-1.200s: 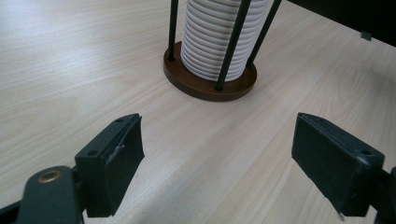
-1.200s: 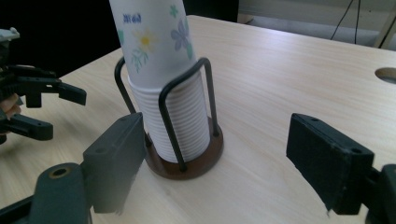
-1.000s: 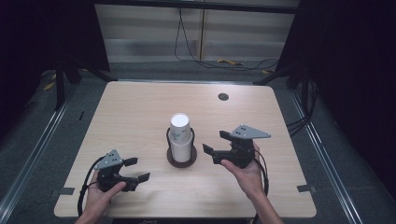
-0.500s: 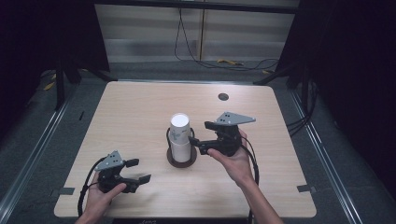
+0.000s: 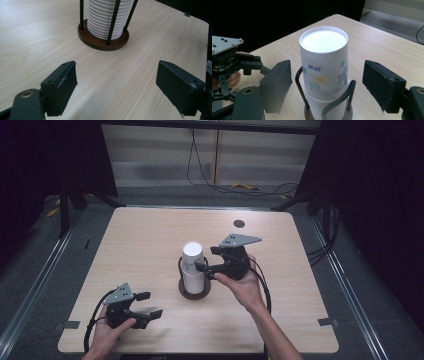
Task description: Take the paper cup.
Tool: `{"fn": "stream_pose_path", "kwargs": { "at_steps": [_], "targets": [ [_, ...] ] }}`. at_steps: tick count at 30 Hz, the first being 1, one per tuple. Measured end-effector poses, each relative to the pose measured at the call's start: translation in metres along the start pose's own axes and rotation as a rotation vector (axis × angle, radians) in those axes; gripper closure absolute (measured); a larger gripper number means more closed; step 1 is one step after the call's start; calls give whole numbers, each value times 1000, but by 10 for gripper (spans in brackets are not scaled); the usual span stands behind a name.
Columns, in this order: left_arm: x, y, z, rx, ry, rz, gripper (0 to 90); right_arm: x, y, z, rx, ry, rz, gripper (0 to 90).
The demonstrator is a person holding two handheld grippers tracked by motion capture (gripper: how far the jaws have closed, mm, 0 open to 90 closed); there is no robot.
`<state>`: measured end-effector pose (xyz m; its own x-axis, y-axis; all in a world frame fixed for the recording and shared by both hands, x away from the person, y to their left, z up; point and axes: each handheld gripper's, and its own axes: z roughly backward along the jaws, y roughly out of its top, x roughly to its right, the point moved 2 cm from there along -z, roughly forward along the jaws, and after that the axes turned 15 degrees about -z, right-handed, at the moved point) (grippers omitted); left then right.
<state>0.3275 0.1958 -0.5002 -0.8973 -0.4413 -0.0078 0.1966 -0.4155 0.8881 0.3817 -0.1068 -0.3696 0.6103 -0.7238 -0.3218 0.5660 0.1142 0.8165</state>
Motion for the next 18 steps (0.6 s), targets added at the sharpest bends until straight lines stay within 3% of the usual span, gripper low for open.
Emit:
{"fn": "stream_pose_path", "kwargs": {
  "at_steps": [18],
  "targets": [
    [1,1,-1,8,-16,-7,174,-4,11,-26,-54,-19,30,239]
  ]
}}
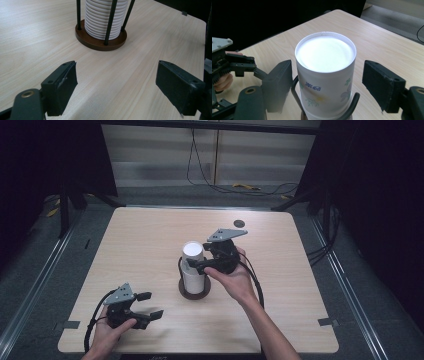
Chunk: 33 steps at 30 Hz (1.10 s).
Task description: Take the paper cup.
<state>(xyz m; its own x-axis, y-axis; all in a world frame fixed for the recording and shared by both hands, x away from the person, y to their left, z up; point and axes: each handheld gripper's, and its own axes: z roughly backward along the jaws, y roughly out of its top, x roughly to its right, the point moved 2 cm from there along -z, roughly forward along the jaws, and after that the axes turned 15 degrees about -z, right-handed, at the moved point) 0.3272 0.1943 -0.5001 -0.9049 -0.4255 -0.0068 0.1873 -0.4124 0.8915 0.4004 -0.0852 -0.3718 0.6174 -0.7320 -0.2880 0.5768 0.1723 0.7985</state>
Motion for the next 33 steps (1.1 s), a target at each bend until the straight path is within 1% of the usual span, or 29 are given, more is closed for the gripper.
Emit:
{"fn": "stream_pose_path", "kwargs": {
  "at_steps": [2,4,5,7,10,11,13,15,17,19,22,24,29,33],
  "targets": [
    [0,0,0,-1,3,1,174,1,0,-3,-3,-3,-2,239],
    [0,0,0,-1,2,2,174,1,0,-4,-1,4,-7,239],
    [0,0,0,-3,5,-8,174,2,1,-5,1,7,-10,240],
    [1,0,0,-2,2,-1,178,2,1,-7,1,-6,-6,243],
    [1,0,-1,-1,1,-2,182,1,1,-9,6,-3,-9,245],
    [2,0,-1,-2,-1,-3,181,0,2,-11,6,-9,-8,248],
    [2,0,0,-3,-1,-3,181,0,2,-12,-1,0,-12,252],
    [1,0,0,-6,-1,-9,181,-1,3,-14,-2,0,-10,265],
    [1,0,0,-2,-1,-6,181,-2,5,-15,-6,0,-8,280],
    [1,0,1,-1,-2,-5,181,-3,7,-17,-10,-15,-10,291],
    [1,0,1,-2,-3,-5,181,-4,7,-19,-28,-21,-4,315],
    [1,0,1,-2,-2,-4,181,-4,7,-20,-30,-19,-14,315],
    [1,0,1,-2,-2,-2,181,-4,8,-19,-29,-20,-10,320],
    [0,-1,1,-9,-3,-5,181,-5,10,-16,-13,-21,-14,324]
  ]
}}
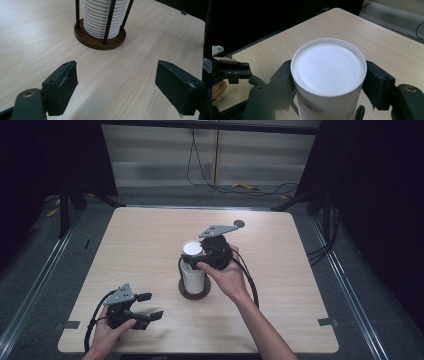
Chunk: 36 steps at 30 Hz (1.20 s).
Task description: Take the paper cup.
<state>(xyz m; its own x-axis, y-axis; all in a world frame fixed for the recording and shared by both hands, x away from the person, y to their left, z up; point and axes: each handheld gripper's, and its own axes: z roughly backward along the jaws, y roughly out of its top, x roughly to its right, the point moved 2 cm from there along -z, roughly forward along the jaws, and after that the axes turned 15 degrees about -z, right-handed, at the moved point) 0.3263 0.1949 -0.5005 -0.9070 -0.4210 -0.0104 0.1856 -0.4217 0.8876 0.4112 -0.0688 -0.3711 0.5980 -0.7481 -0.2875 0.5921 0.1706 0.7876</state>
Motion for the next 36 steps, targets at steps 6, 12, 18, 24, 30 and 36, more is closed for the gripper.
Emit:
{"fn": "stream_pose_path", "kwargs": {
  "at_steps": [6,12,18,24,30,36],
  "targets": [
    [1,0,-1,0,-6,5,181,-1,2,4,11,-1,5,325],
    [1,0,-1,-2,-8,7,181,-1,4,9,43,10,-2,328],
    [1,-1,-1,-4,-8,8,181,-1,6,13,62,6,-3,331],
    [1,-1,-1,-4,-9,11,181,-2,11,17,76,22,-7,336],
    [0,-1,-1,-4,-9,13,181,-6,16,21,90,35,-12,340],
    [0,-1,-2,-3,-8,10,181,-5,17,22,106,43,-19,342]
  ]
}}
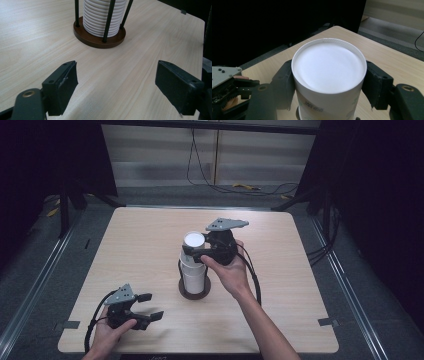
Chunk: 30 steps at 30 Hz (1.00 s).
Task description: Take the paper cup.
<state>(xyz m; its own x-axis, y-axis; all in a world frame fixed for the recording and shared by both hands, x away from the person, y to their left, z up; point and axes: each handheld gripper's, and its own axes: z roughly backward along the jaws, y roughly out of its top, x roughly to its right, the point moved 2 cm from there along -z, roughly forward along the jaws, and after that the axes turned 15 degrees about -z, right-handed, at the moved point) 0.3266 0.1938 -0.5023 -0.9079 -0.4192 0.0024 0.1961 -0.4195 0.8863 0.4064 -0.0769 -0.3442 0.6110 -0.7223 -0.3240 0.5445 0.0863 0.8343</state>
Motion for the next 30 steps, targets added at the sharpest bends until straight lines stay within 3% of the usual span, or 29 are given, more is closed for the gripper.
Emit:
{"fn": "stream_pose_path", "kwargs": {
  "at_steps": [22,30],
  "targets": [
    [-1,-1,0,-7,0,-3,181,-2,10,13,77,49,-28,348],
    [0,-1,-1,-6,0,2,181,0,12,20,108,87,-33,352]
  ]
}}
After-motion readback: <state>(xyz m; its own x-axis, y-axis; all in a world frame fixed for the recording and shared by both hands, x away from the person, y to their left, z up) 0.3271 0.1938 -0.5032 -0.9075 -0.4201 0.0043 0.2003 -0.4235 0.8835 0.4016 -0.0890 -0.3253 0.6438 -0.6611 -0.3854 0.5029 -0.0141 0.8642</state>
